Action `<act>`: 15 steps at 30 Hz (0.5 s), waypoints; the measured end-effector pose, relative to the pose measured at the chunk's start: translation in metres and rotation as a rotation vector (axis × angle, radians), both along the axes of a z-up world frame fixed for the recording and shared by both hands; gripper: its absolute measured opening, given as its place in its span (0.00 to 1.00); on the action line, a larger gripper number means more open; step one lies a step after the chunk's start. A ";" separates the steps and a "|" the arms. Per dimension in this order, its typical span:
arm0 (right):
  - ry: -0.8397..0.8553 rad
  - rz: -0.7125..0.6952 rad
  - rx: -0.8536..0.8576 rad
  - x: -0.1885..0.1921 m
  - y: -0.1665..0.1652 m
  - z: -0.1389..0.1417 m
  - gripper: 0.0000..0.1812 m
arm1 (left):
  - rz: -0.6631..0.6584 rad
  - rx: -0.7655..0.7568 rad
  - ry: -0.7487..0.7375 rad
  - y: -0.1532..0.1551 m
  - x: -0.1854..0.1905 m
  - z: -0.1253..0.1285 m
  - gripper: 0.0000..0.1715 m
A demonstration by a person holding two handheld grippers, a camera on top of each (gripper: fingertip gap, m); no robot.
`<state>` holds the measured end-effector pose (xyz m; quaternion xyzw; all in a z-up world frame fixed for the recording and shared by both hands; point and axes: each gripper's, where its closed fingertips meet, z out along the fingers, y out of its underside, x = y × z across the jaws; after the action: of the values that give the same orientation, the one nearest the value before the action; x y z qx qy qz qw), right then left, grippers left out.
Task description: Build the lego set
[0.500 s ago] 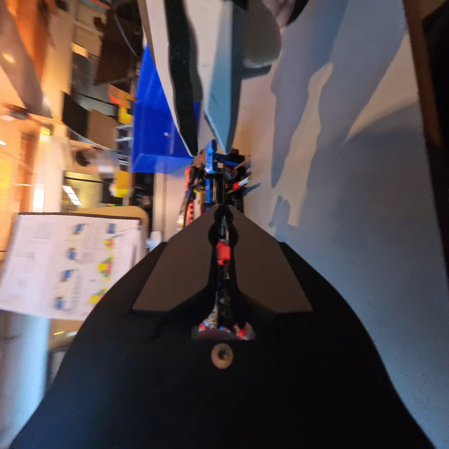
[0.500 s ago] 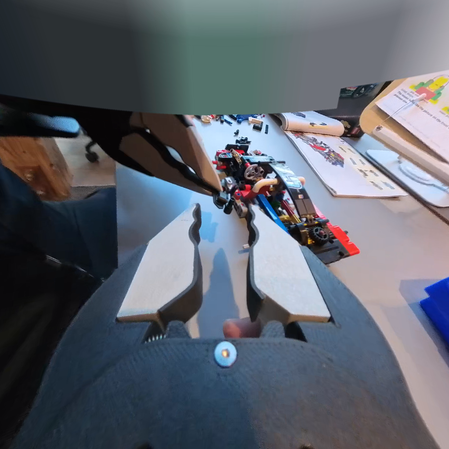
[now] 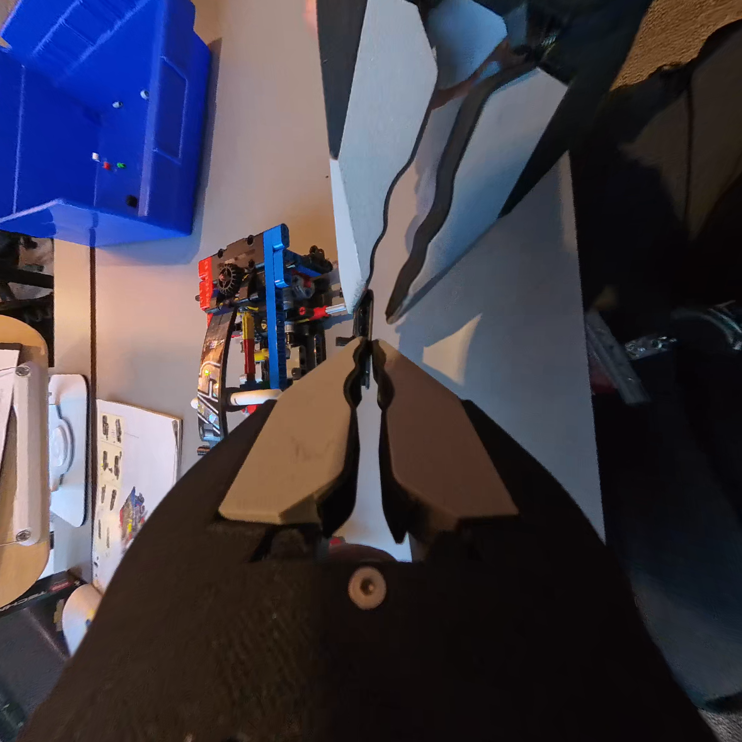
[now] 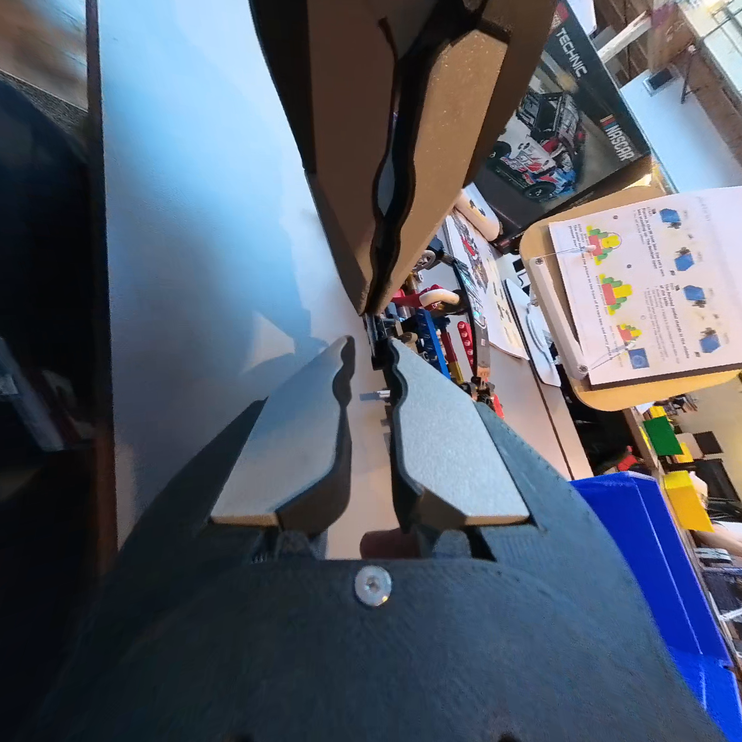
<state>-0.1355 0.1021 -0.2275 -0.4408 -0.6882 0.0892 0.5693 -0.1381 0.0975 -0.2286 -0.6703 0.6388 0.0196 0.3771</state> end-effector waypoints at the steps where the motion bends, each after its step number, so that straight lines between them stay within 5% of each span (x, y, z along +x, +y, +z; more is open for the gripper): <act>1: 0.004 -0.001 -0.013 0.000 0.000 0.000 0.05 | 0.001 0.008 0.007 -0.001 0.000 0.000 0.00; 12: 0.040 0.010 -0.212 -0.002 -0.002 -0.005 0.07 | 0.010 0.037 0.047 -0.002 -0.002 -0.005 0.00; 15: 0.077 0.057 -0.315 0.001 -0.010 0.000 0.15 | 0.034 0.123 0.072 0.008 -0.010 -0.002 0.00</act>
<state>-0.1347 0.0923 -0.2270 -0.5011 -0.6555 0.2292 0.5165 -0.1476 0.1058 -0.2310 -0.6556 0.6380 0.0894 0.3940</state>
